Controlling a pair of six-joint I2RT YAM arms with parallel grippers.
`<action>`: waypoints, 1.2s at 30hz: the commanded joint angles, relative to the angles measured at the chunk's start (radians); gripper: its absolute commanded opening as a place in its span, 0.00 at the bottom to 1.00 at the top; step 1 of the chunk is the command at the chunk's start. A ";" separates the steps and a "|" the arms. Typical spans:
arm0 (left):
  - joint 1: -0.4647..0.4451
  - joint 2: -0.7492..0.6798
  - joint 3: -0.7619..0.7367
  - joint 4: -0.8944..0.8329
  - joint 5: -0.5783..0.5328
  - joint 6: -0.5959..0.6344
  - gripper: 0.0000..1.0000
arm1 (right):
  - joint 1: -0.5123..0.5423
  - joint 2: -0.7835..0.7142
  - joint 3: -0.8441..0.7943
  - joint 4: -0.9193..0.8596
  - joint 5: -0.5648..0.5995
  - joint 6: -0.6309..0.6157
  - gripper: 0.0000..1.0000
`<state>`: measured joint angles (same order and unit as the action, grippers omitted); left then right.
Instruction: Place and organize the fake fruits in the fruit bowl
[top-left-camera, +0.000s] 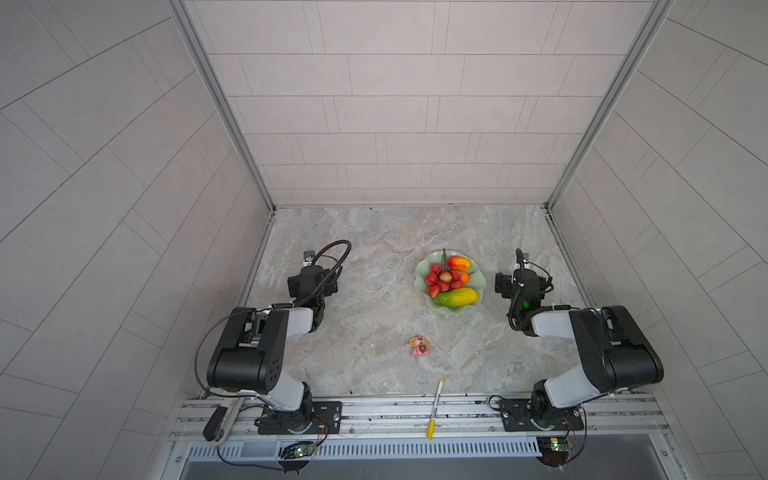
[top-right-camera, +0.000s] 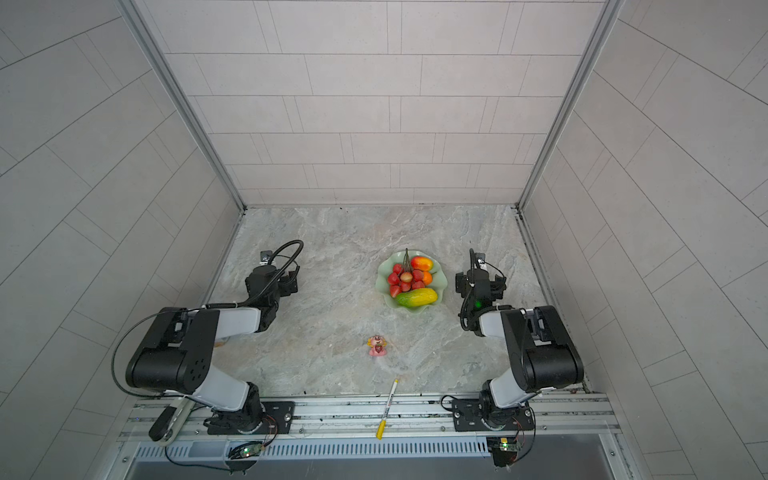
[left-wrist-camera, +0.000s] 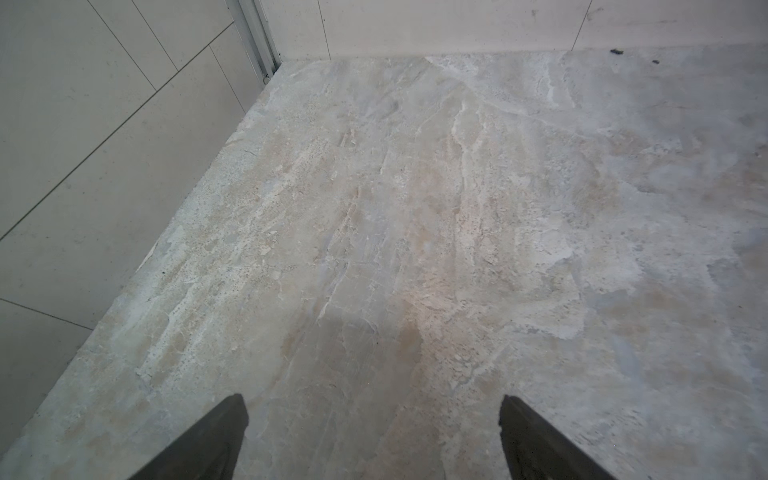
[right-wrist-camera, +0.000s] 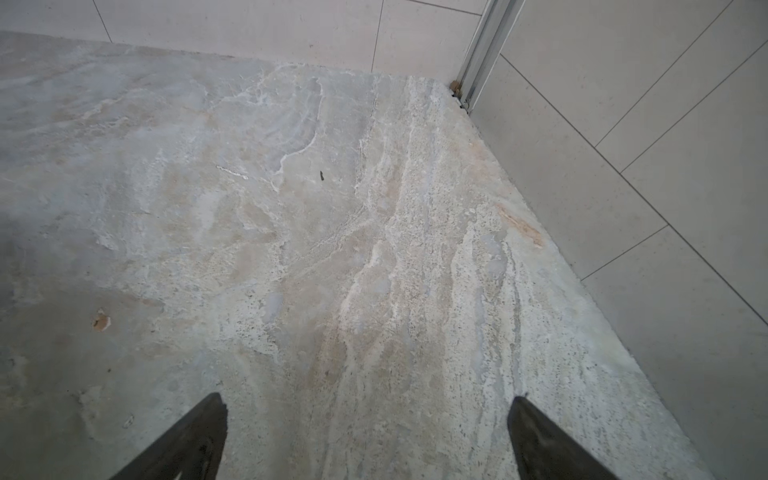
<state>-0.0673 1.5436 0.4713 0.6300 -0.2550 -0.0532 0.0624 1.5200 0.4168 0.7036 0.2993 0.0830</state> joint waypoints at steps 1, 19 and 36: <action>0.007 -0.003 0.010 0.044 0.003 0.003 1.00 | 0.013 -0.003 0.007 0.044 0.025 -0.004 1.00; 0.008 -0.012 0.003 0.051 0.006 0.005 1.00 | 0.014 -0.011 0.008 0.033 0.027 0.002 1.00; 0.006 -0.010 0.004 0.050 0.005 0.004 1.00 | 0.015 -0.011 0.007 0.033 0.029 0.001 0.99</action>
<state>-0.0654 1.5436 0.4713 0.6609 -0.2512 -0.0517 0.0723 1.5200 0.4175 0.7326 0.3149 0.0826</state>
